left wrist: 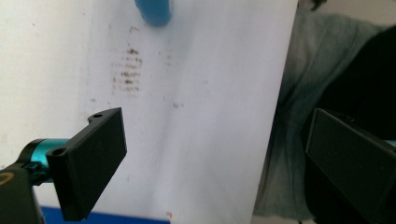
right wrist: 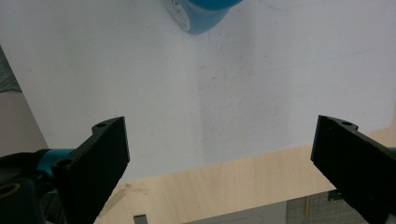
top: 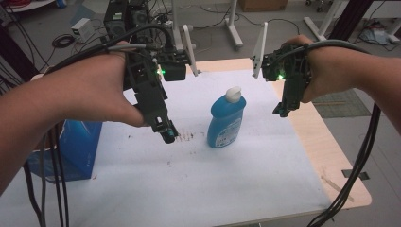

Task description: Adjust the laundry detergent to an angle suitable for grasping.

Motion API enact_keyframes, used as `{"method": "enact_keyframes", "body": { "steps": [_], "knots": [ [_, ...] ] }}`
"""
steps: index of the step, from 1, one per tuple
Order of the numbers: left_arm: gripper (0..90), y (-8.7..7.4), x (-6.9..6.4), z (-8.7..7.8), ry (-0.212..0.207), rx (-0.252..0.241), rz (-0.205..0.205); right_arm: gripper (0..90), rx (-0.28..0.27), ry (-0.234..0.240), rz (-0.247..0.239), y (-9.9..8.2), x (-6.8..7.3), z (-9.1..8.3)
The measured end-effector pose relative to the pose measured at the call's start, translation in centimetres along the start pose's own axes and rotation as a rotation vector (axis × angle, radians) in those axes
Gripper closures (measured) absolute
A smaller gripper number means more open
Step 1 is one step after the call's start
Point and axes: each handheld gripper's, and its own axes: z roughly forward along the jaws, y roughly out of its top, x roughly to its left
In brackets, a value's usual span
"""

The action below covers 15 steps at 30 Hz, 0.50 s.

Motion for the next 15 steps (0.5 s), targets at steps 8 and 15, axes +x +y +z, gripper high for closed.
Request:
{"method": "enact_keyframes", "body": {
  "steps": [8,15],
  "knots": [
    [5.0,1.2,0.7,1.3,0.017,-0.057,-0.024,3.4,-0.003,-0.004,0.020,-0.9,0.0,-0.3],
    [5.0,2.5,1.4,3.2,0.030,-0.113,-0.044,3.4,-0.008,-0.003,0.013,-1.0,-0.2,-0.2]
  ]
}}
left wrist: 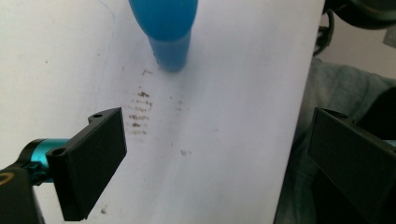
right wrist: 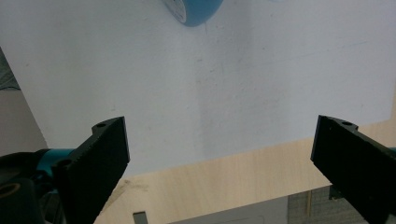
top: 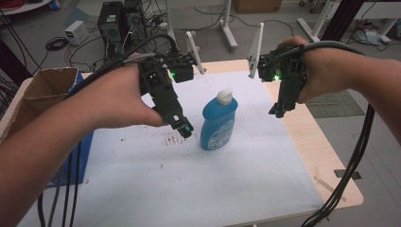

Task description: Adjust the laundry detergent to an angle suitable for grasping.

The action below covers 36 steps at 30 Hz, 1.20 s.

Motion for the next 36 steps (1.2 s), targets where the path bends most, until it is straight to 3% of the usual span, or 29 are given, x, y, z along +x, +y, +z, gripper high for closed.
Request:
{"method": "enact_keyframes", "body": {
  "steps": [1,3,4,6,13,15,25,30,36],
  "knots": [
    [5.0,0.3,0.3,0.8,-0.001,-0.025,-0.001,3.4,-0.005,-0.001,-0.003,0.1,-0.1,0.0],
    [5.0,0.3,0.3,0.8,-0.001,-0.025,-0.001,3.4,-0.005,0.000,-0.004,0.1,-0.1,0.0],
    [5.0,0.8,0.9,2.0,-0.013,-0.079,-0.025,3.4,-0.013,-0.001,-0.003,0.2,-0.2,0.0],
    [5.0,1.0,1.2,2.7,-0.003,-0.100,-0.032,3.4,-0.007,0.001,0.002,0.2,-0.2,0.0],
    [5.0,1.7,1.8,4.1,-0.005,-0.116,-0.048,3.4,-0.005,0.004,0.005,0.2,-0.3,0.2],
    [5.0,2.0,2.0,4.6,-0.003,-0.141,-0.059,3.4,-0.005,0.005,0.011,0.1,-0.4,0.2],
    [5.0,2.7,2.1,5.8,-0.002,-0.163,-0.054,3.4,-0.005,0.002,0.010,0.1,-0.5,0.3],
    [5.0,3.5,2.3,7.6,-0.003,-0.206,-0.071,3.4,0.003,0.012,0.015,0.0,-0.5,0.7],
    [5.0,3.6,2.4,8.5,0.004,-0.242,-0.082,3.4,-0.005,0.006,0.014,-0.1,-0.5,0.6]
  ]
}}
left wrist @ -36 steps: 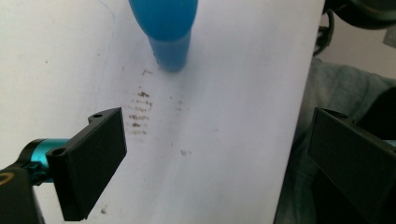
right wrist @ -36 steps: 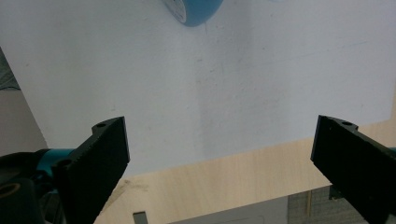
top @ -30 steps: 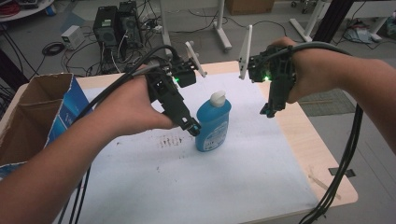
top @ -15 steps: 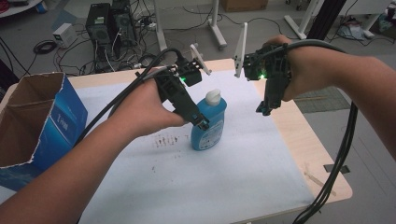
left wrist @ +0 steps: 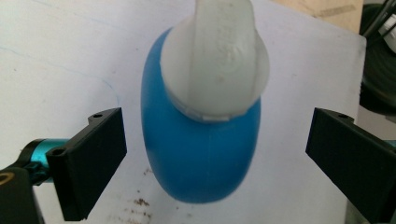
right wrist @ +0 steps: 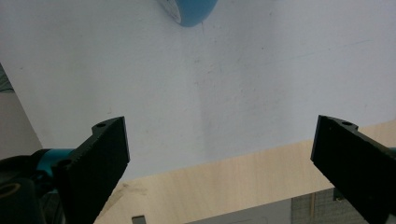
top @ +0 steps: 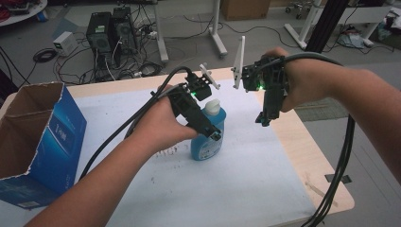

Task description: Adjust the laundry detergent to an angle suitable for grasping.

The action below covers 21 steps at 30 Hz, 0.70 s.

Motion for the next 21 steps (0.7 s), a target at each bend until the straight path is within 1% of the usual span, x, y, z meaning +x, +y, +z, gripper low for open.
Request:
{"method": "enact_keyframes", "body": {
  "steps": [1,3,4,6,7,8,11,12,15,17,18,21],
  "knots": [
    [5.0,-0.1,0.1,0.3,0.005,-0.021,-0.002,3.4,-0.003,-0.002,0.000,-0.1,0.0,-0.1],
    [5.0,-0.2,0.1,0.5,0.007,-0.027,-0.006,3.4,0.000,-0.002,0.004,-0.1,0.0,-0.1],
    [5.0,-0.3,0.1,0.9,0.003,-0.026,-0.012,3.4,-0.001,-0.003,0.000,-0.3,0.0,-0.1],
    [5.0,-0.3,0.1,1.1,0.003,-0.027,-0.011,3.4,-0.001,-0.003,0.000,-0.4,0.0,-0.1],
    [5.0,-0.3,0.1,1.4,0.002,-0.026,-0.010,3.4,0.001,-0.002,0.013,-0.6,0.1,-0.1],
    [5.0,-0.2,0.1,1.5,0.002,-0.026,-0.007,3.4,-0.002,-0.003,0.010,-0.7,0.0,-0.1],
    [5.0,-0.2,0.0,1.9,0.016,-0.031,-0.008,3.4,-0.005,-0.001,0.019,-1.0,0.1,0.0],
    [5.0,-0.2,0.1,2.0,0.017,-0.034,-0.010,3.4,-0.004,0.000,0.013,-1.0,0.0,0.1],
    [5.0,-0.1,0.2,2.3,0.017,-0.024,-0.004,3.4,-0.003,0.001,0.019,-1.1,0.1,0.1],
    [5.0,-0.2,0.3,2.6,0.023,-0.023,-0.010,3.4,-0.007,-0.001,0.013,-1.2,0.0,0.1],
    [5.0,-0.1,0.3,2.7,0.025,-0.023,-0.010,3.4,-0.010,0.000,0.023,-1.2,0.1,0.0],
    [5.0,-0.2,0.3,2.8,0.030,-0.024,-0.008,3.4,-0.010,-0.001,0.028,-1.2,0.0,0.0]
  ]
}}
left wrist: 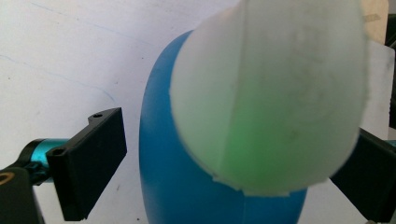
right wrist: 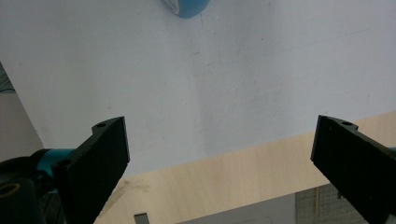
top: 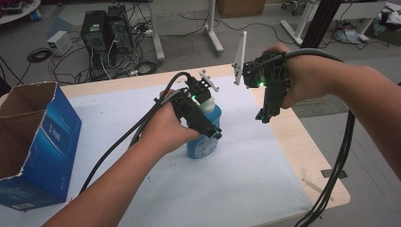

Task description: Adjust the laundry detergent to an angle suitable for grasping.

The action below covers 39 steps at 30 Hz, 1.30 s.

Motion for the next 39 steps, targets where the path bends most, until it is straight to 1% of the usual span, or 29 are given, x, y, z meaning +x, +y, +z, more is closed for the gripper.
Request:
{"method": "enact_keyframes", "body": {
  "steps": [2,3,6,8,11,12,14,15,16,18,19,20,24,25,28,30,34,35,36,37,39],
  "knots": [
    [5.0,-0.03,-0.11,0.08,0.017,-0.002,0.007,3.4,0.001,0.000,-0.005,-0.06,-0.05,0.04],
    [10.6,-0.06,-0.13,0.11,0.014,-0.002,0.017,3.4,0.003,-0.001,-0.003,-0.09,-0.01,0.08],
    [11.0,-0.05,-0.12,0.16,0.005,-0.004,0.014,3.4,0.001,0.000,-0.006,-0.11,-0.01,0.14],
    [12.4,-0.01,-0.26,0.15,0.014,-0.007,0.030,3.4,0.004,0.000,-0.002,-0.12,0.06,0.09],
    [14.2,-0.01,-0.35,0.14,0.017,-0.012,0.029,3.4,0.006,-0.001,-0.009,-0.14,0.02,0.05],
    [14.5,-0.01,-0.44,0.15,0.036,-0.012,0.036,3.4,0.005,0.000,-0.009,-0.16,-0.01,0.04],
    [15.0,-0.02,-0.49,0.14,0.043,-0.009,0.040,3.4,0.007,0.001,-0.007,-0.17,0.02,0.05],
    [16.2,-0.02,-0.49,0.14,0.043,-0.009,0.040,3.4,0.007,0.001,-0.007,-0.17,0.02,0.05],
    [20.4,-0.09,-0.53,0.16,0.042,-0.008,0.047,3.4,0.012,-0.001,-0.011,-0.11,0.08,0.13],
    [20.8,-0.09,-0.53,0.17,0.042,-0.007,0.047,3.4,0.009,-0.001,-0.008,-0.08,0.12,0.13],
    [22.0,-0.10,-0.55,0.17,0.042,-0.004,0.047,3.4,0.008,-0.002,-0.009,-0.06,0.14,0.09],
    [25.1,-0.11,-0.52,0.14,0.037,-0.008,0.047,3.4,0.007,-0.001,-0.009,-0.06,0.14,0.09],
    [26.0,-0.09,-0.54,0.17,0.041,-0.006,0.049,3.4,0.004,-0.004,-0.009,-0.09,0.14,0.09],
    [26.6,-0.07,-0.50,0.18,0.039,-0.004,0.059,3.4,0.006,-0.004,-0.013,-0.11,0.10,0.08],
    [26.8,-0.06,-0.52,0.21,0.044,-0.003,0.060,3.4,0.009,-0.002,-0.005,-0.13,0.13,0.06],
    [29.4,-0.07,-0.56,0.22,0.041,-0.008,0.060,3.4,0.008,-0.005,-0.009,-0.11,0.10,0.08],
    [30.0,-0.03,-0.65,0.26,0.040,-0.010,0.060,3.4,0.010,-0.003,-0.006,-0.04,0.14,0.12],
    [30.0,-0.02,-0.61,0.27,0.039,-0.006,0.069,3.4,0.010,-0.003,-0.006,-0.04,0.14,0.12],
    [30.7,-0.02,-0.61,0.27,0.039,-0.006,0.069,3.4,0.010,-0.003,-0.006,-0.04,0.14,0.12],
    [30.7,-0.05,-0.72,0.43,0.047,-0.004,0.068,3.4,0.010,-0.004,-0.013,-0.04,0.08,0.12],
    [30.9,-0.06,-0.72,0.46,0.054,0.000,0.075,3.4,0.013,-0.007,-0.010,-0.04,0.13,0.12]
  ]
}}
